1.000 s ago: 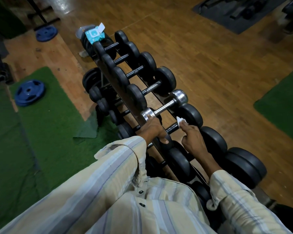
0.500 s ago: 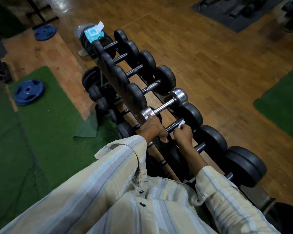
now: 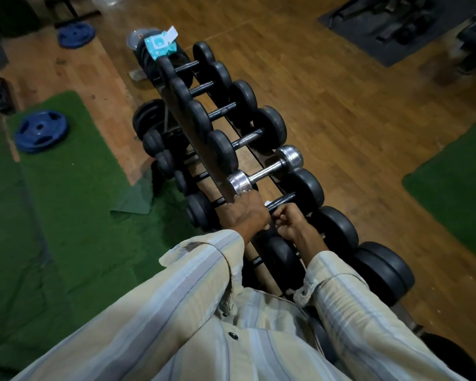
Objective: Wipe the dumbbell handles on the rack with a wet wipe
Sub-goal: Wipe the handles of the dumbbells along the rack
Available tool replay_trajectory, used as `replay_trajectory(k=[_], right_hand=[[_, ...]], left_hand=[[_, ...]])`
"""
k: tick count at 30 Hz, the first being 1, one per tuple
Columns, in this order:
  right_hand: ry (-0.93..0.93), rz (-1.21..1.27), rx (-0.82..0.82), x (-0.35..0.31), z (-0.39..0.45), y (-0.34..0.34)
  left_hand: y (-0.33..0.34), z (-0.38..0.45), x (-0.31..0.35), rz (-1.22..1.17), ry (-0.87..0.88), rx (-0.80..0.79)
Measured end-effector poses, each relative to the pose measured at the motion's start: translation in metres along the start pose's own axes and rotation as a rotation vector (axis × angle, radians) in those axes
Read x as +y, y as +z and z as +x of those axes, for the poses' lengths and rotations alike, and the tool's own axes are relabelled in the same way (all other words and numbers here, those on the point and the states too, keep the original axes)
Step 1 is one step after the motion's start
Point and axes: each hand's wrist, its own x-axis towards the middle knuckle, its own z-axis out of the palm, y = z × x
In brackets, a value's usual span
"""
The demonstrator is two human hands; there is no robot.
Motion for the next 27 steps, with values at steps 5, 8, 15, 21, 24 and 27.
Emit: replay_trajectory(k=[5, 8, 15, 21, 24, 27], right_hand=[[-0.042, -0.213, 0.02, 0.004, 0.003, -0.008], [-0.068, -0.219, 0.081, 0.009, 0.003, -0.011], [-0.131, -0.081, 0.137, 0.011, -0.02, -0.018], [-0.198, -0.067, 0.111, 0.016, -0.055, -0.026], [-0.238, -0.04, 0.074, 0.023, -0.076, -0.035], [-0.261, -0.005, 0.038, 0.029, -0.095, -0.045]], left_hand=[[0.004, -0.007, -0.005, -0.002, 0.045, 0.032], [0.007, -0.01, -0.01, -0.012, 0.107, 0.08], [-0.003, -0.018, -0.039, -0.11, 0.27, 0.081], [-0.003, -0.036, -0.049, -0.268, 0.339, 0.109], [0.004, -0.047, -0.047, -0.39, 0.365, 0.141], [0.011, -0.058, -0.045, -0.549, 0.358, 0.072]])
